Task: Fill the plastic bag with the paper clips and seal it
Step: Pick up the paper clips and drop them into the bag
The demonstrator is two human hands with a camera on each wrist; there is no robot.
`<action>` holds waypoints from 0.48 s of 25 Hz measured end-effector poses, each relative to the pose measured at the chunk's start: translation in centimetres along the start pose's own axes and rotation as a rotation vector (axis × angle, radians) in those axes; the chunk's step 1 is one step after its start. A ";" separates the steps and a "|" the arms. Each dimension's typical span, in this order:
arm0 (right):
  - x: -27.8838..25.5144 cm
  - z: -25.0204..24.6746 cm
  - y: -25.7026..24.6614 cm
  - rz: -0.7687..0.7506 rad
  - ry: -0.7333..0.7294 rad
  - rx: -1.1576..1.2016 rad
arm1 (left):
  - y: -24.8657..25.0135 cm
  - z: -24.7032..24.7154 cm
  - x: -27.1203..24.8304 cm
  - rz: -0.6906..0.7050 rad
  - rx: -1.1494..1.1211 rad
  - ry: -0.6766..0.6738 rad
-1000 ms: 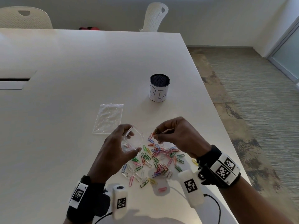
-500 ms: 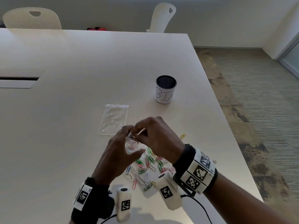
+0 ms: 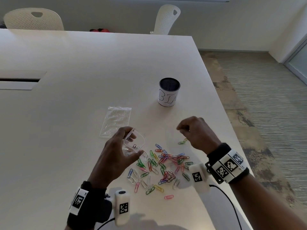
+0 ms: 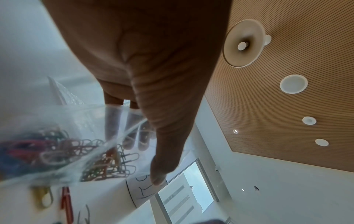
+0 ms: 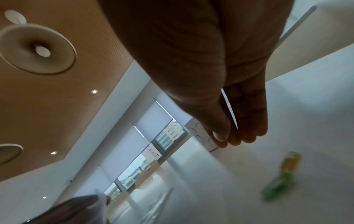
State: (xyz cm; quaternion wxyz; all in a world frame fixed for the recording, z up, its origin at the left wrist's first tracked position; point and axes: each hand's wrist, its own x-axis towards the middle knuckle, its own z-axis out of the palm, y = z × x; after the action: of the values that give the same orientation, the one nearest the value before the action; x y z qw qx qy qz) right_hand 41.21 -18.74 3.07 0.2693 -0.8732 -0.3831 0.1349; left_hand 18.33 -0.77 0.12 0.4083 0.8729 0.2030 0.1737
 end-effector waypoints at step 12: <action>-4.0 3.9 0.8 0.039 -0.205 -0.171 | -0.4 -0.4 0.2 -0.021 0.024 0.008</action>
State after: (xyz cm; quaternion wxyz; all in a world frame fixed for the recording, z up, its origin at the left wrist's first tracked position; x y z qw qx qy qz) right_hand 37.30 -20.70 -0.41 0.1506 -0.8819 -0.4017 0.1954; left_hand 18.22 -0.16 0.13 0.3989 0.8748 0.2160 0.1703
